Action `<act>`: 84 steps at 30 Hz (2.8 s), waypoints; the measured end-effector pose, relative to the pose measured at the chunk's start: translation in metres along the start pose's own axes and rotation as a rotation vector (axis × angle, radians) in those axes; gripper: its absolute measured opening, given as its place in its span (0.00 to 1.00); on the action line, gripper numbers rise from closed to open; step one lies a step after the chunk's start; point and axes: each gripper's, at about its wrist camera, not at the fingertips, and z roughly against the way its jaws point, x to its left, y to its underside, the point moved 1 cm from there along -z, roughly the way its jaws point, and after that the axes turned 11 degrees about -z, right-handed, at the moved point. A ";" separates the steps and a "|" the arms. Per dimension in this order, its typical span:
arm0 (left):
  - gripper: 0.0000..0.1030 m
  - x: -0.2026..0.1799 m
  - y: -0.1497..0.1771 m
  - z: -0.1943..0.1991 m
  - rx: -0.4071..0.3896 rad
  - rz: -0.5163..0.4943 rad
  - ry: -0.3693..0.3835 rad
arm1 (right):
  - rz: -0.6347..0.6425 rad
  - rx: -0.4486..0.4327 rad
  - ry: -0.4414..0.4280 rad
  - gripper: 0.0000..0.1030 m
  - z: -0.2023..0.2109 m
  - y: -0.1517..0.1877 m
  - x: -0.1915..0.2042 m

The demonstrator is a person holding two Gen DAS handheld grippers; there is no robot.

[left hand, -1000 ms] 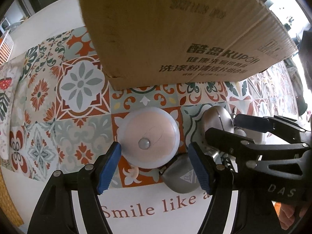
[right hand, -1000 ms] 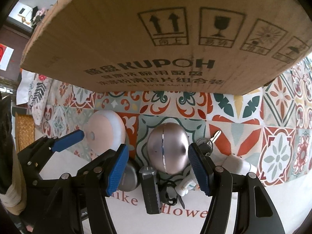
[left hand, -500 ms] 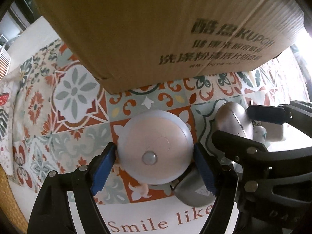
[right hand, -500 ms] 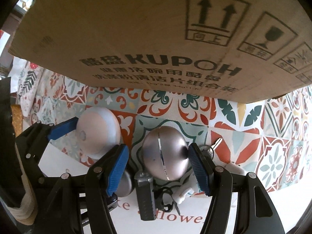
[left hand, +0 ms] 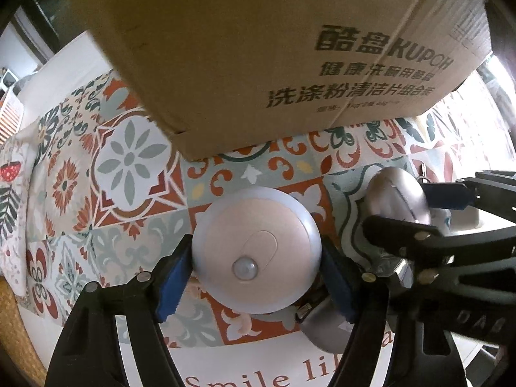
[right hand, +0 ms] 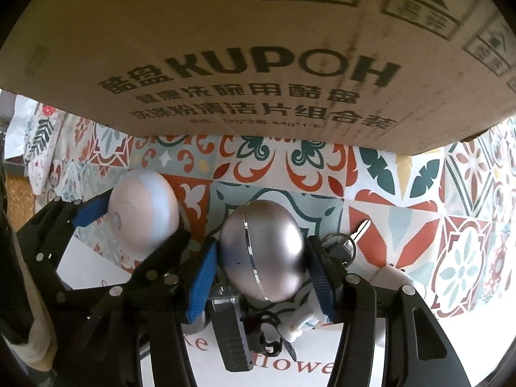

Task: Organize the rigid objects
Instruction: 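Lift the pink night light and silver egg and carry them over the box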

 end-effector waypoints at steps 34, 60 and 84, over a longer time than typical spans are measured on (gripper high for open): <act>0.72 0.003 0.000 0.134 -0.204 0.047 -0.079 | -0.037 -0.190 -0.093 0.54 0.123 0.018 -0.047; 0.72 0.003 -0.017 0.211 -0.381 0.087 -0.065 | -0.023 -0.432 -0.111 0.54 0.216 0.025 -0.043; 0.72 0.021 -0.074 0.233 -0.412 0.089 -0.077 | -0.007 -0.521 -0.090 0.54 0.257 -0.020 -0.028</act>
